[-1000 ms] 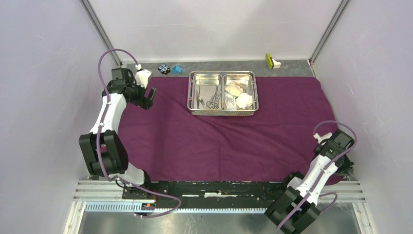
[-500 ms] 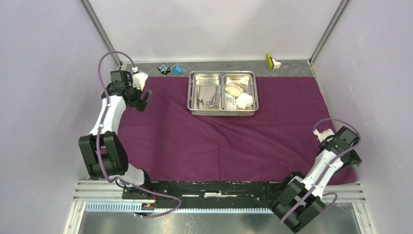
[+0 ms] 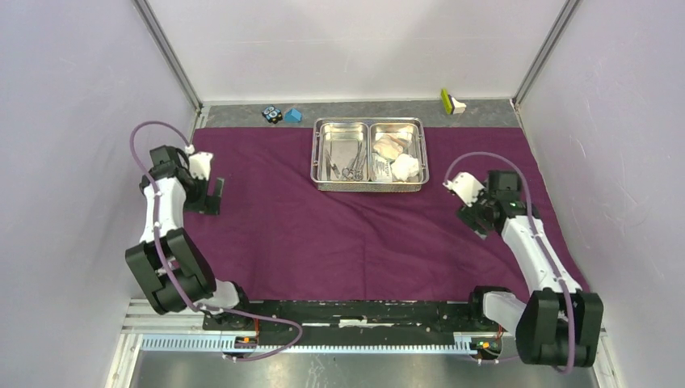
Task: Open and lay out the surgical kit
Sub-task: Open the surgical kit at the center of the board.
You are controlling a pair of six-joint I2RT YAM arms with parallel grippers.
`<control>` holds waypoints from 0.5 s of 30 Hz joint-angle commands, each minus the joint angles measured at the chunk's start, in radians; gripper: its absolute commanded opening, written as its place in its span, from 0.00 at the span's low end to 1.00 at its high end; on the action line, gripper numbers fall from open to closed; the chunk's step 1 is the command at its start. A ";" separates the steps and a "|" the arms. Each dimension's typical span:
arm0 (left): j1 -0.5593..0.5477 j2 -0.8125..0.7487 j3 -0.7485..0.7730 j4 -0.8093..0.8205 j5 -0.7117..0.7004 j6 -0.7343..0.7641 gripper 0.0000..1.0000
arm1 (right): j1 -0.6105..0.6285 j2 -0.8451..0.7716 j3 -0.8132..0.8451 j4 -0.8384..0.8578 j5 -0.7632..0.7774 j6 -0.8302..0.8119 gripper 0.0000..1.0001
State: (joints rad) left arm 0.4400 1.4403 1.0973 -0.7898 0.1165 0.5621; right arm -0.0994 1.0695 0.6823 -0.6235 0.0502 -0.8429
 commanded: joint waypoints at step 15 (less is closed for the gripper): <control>0.027 -0.362 -0.353 -0.222 -0.191 0.282 1.00 | 0.569 0.272 0.155 0.235 -0.057 0.055 0.81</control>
State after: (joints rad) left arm 0.4412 1.1198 0.7574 -0.9493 0.0242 0.7452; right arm 0.3325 1.3109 0.8066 -0.4408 -0.0200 -0.7826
